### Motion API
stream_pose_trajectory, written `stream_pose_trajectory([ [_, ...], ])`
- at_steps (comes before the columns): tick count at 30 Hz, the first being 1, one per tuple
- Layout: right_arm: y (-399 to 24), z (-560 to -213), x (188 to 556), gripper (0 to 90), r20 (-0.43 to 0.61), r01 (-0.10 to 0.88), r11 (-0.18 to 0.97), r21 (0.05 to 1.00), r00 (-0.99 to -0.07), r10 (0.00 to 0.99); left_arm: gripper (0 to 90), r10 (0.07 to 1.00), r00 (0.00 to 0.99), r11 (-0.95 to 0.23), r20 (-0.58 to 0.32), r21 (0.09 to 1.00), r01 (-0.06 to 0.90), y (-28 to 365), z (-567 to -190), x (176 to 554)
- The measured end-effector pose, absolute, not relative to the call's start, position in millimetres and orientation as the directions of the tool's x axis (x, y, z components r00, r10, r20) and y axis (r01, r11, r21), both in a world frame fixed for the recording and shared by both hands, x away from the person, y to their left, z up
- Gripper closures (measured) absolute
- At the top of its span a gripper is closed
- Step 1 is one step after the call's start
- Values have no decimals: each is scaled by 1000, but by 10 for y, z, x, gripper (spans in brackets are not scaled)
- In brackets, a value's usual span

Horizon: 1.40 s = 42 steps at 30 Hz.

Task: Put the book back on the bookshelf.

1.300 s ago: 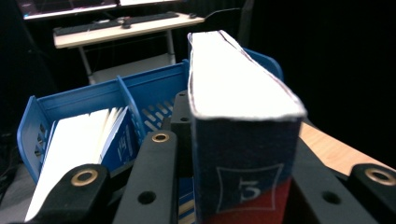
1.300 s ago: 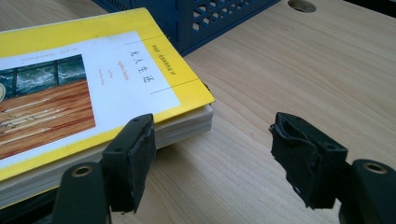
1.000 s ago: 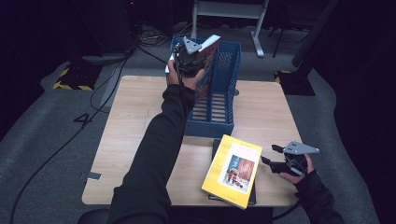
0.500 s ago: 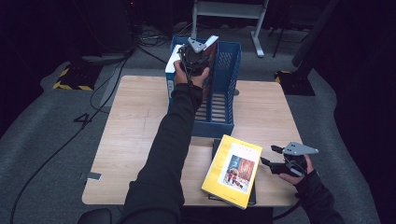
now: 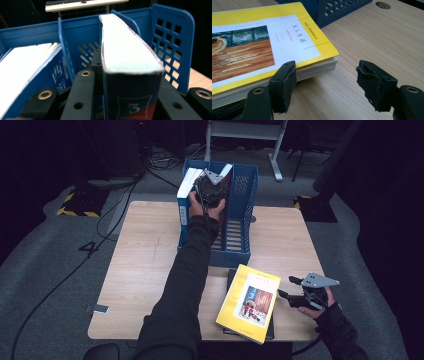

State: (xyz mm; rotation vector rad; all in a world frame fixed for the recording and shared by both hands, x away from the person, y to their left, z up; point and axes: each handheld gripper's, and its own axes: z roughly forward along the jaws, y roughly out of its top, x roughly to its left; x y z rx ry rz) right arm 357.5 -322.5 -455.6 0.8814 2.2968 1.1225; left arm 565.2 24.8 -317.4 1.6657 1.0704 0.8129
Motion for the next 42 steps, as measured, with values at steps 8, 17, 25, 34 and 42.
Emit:
stream_pose_trajectory([
  [8,-3245,-4559,3578,316,-101,354,468,810,-702,705,736,905,426,-154,16,944,291,320,-3342,5610],
  [17,-3242,-4576,3571,322,-109,362,483,797,-701,705,725,885,463,-199,42,934,295,395,-3373,5486],
  [25,-3242,-4572,3568,323,-111,363,483,797,-697,708,713,865,499,-231,46,920,315,480,-3416,5370],
  [34,-3232,-4589,3566,338,-118,368,492,789,-695,709,682,843,536,-260,43,906,335,513,-3360,5329],
  [42,-3210,-4612,3557,354,-115,373,508,776,-708,696,582,824,558,-352,96,859,371,450,-3261,5426],
])
